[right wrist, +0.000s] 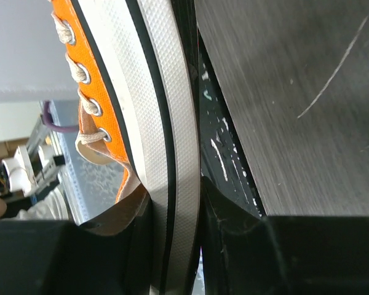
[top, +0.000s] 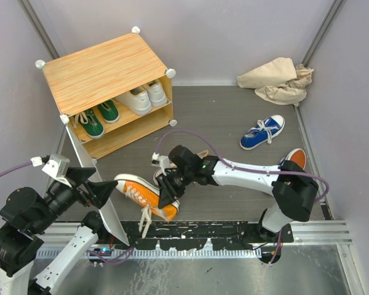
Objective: Place and organize the shoes in the shoe cabinet
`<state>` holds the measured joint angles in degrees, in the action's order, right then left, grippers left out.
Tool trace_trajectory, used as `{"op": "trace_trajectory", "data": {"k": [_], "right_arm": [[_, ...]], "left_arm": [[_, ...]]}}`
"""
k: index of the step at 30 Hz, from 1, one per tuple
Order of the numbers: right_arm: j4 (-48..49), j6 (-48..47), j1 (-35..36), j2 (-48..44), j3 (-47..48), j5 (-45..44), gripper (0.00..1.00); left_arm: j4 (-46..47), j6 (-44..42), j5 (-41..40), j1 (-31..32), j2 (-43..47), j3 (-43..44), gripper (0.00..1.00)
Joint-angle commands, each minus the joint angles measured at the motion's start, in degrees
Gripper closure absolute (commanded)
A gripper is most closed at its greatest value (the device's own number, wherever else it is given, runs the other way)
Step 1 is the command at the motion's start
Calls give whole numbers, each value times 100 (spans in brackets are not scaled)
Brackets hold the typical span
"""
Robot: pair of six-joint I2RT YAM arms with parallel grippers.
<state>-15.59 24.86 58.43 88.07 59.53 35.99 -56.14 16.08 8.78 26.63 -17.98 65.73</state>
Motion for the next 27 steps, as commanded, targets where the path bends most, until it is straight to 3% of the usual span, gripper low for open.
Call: {"op": "trace_trajectory", "data": {"k": [1, 5, 11, 20, 27], "right_arm": [[1043, -136, 121, 247, -383, 428, 84], [1157, -193, 127, 507, -678, -151, 63], [821, -553, 131, 506, -785, -1044, 49], [-137, -1385, 128, -186, -736, -4289, 17], [-140, -1890, 129, -868, -768, -5466, 0]], "left_arm": [[-530, 200, -121, 9, 3, -161, 2], [-459, 270, -84, 4, 38, -237, 2], [-439, 268, -117, 5, 66, -212, 2], [-251, 226, -32, 5, 74, -338, 2], [85, 209, 101, 3, 101, -587, 2]]}}
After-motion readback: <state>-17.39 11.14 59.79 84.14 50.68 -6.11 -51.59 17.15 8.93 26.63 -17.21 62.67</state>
